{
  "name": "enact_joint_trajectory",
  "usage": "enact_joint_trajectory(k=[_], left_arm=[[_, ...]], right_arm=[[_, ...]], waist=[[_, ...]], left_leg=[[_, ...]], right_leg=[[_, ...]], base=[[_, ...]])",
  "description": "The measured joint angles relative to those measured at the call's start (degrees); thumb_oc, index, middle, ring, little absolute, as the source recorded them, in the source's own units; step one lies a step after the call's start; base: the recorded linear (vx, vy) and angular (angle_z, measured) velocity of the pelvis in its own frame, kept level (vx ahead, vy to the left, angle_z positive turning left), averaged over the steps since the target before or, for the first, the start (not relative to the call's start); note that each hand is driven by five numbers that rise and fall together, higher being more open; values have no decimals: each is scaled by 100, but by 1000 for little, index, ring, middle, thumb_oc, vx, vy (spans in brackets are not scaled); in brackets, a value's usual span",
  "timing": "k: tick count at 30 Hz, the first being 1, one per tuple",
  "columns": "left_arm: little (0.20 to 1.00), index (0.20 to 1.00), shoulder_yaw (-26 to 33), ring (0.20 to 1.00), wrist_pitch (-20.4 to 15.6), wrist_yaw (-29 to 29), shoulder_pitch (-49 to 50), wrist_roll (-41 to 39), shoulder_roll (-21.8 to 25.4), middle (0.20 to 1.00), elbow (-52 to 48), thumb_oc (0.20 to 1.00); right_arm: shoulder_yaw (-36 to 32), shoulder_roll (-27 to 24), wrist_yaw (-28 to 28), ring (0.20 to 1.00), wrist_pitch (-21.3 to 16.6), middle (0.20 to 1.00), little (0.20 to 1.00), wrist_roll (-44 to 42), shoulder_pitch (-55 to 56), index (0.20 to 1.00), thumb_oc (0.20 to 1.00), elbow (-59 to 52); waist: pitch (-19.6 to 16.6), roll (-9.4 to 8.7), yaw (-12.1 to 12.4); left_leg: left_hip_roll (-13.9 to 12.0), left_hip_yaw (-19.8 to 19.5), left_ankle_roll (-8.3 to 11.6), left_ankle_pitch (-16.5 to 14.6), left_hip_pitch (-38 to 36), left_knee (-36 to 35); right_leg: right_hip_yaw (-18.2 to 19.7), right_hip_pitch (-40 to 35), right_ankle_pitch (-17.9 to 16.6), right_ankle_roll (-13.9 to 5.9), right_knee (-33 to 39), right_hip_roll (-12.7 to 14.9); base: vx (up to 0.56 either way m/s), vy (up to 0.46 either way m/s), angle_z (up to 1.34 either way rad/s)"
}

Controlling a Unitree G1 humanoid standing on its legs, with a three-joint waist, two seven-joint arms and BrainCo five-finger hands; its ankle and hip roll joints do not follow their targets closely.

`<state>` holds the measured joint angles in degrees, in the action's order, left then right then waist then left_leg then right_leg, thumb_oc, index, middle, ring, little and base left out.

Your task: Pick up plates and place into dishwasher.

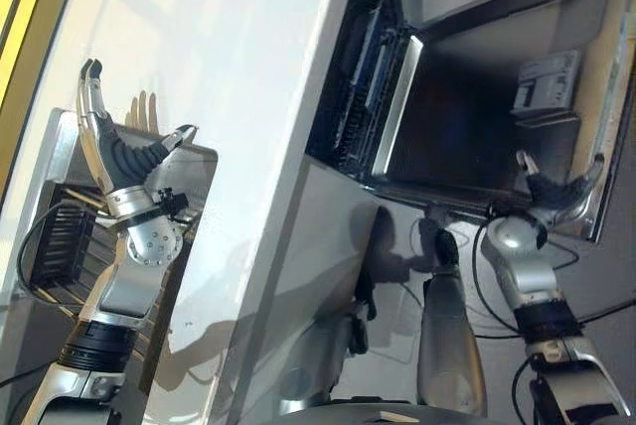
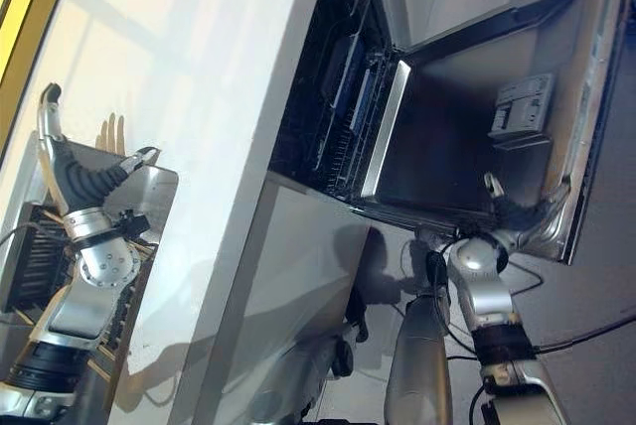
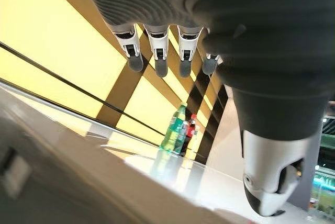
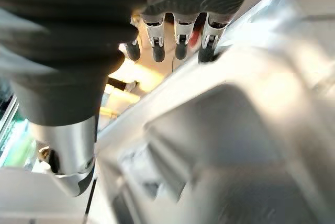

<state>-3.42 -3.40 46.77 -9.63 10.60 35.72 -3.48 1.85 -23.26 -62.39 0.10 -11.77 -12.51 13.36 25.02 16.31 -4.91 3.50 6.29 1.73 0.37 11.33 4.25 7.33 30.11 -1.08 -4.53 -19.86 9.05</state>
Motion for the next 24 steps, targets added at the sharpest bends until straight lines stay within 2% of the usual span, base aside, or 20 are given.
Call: enact_joint_trajectory(k=[5, 8, 12, 14, 16, 17, 18, 21, 23, 24], left_arm=[[1000, 1000, 32, 1000, -208, 63, 282, 2, -87, 1000, 15, 1000], [1000, 1000, 34, 1000, -310, 63, 380, 1, -101, 1000, 17, 1000], [1000, 1000, 14, 1000, -358, 110, 419, 28, -101, 1000, 66, 1000], [1000, 1000, 52, 1000, -358, 243, 413, 145, -62, 1000, 167, 1000], [1000, 1000, 94, 1000, -359, 344, 430, 200, -44, 1000, 262, 1000], [1000, 1000, 105, 1000, -368, 391, 399, 220, -9, 1000, 333, 1000], [1000, 1000, 82, 1000, -411, 502, 359, 211, 14, 1000, 358, 1000], [1000, 1000, -32, 1000, -600, 651, 326, 214, 70, 1000, 436, 1000], [1000, 1000, -148, 1000, -689, 687, 280, 213, 85, 1000, 435, 1000], [1000, 1000, -171, 1000, -716, 704, 293, 203, 94, 1000, 440, 1000]], right_arm=[[-321, 126, -44, 1000, -454, 1000, 1000, -69, 588, 1000, 1000, 19], [-487, 198, 15, 1000, -722, 1000, 1000, -289, 911, 1000, 1000, 163], [-575, 356, 121, 1000, -1051, 1000, 1000, -758, 1013, 1000, 1000, 859], [-612, 384, 200, 1000, -1278, 1000, 1000, -1009, 913, 1000, 1000, 1140], [-617, 384, 262, 1000, -1452, 1000, 1000, -1218, 792, 1000, 1000, 1339], [-630, 450, 270, 1000, -1581, 1000, 1000, -1328, 765, 1000, 1000, 1413], [-609, 428, 264, 1000, -1719, 1000, 1000, -1367, 724, 1000, 1000, 1442], [-543, 370, 315, 1000, -2068, 1000, 1000, -1472, 227, 1000, 1000, 1755], [-535, 363, 532, 1000, -2341, 1000, 1000, -1544, -19, 1000, 1000, 1846], [-519, 340, 684, 1000, -2460, 1000, 1000, -1622, -213, 1000, 1000, 1939]], waist=[[0, 0, -220], [0, -1, -251], [0, 0, -285], [-22, 29, -350], [-113, 151, -312], [-116, 156, -294], [-122, 163, -327], [-231, 305, -230], [-247, 328, -218], [-315, 438, -145]], left_leg=[[44, 27, -6, -8, -208, -62], [82, 46, -19, -15, -340, -85], [166, 113, -41, -54, -346, -15], [208, 97, -107, -124, -150, 147], [150, 92, -114, -147, 123, 259], [186, 135, -92, -174, 237, 406], [263, 143, -77, -223, 368, 526], [350, 258, -84, -220, 633, 676], [349, 314, -130, -275, 650, 724], [298, 332, -159, -279, 770, 717]], right_leg=[[69, -116, -2, -4, -7, 0], [160, -192, -10, -17, -20, -14], [320, -108, -15, -25, -110, -16], [322, 69, -62, -102, -103, 38], [288, 272, -139, -193, -63, 57], [334, 410, -62, -109, -482, 98], [316, 551, 69, -44, -593, 138], [317, 863, -16, -47, -632, 205], [303, 911, -62, -130, -556, 275], [286, 1018, -108, -224, -545, 291]], base=[[62, 162, -10], [61, 146, -13], [-18, 89, -20], [-78, 58, -29], [-73, 61, -23], [-76, 66, 2], [-46, 36, -1], [-28, 41, -24], [17, 7, -39], [17, -8, -40]])
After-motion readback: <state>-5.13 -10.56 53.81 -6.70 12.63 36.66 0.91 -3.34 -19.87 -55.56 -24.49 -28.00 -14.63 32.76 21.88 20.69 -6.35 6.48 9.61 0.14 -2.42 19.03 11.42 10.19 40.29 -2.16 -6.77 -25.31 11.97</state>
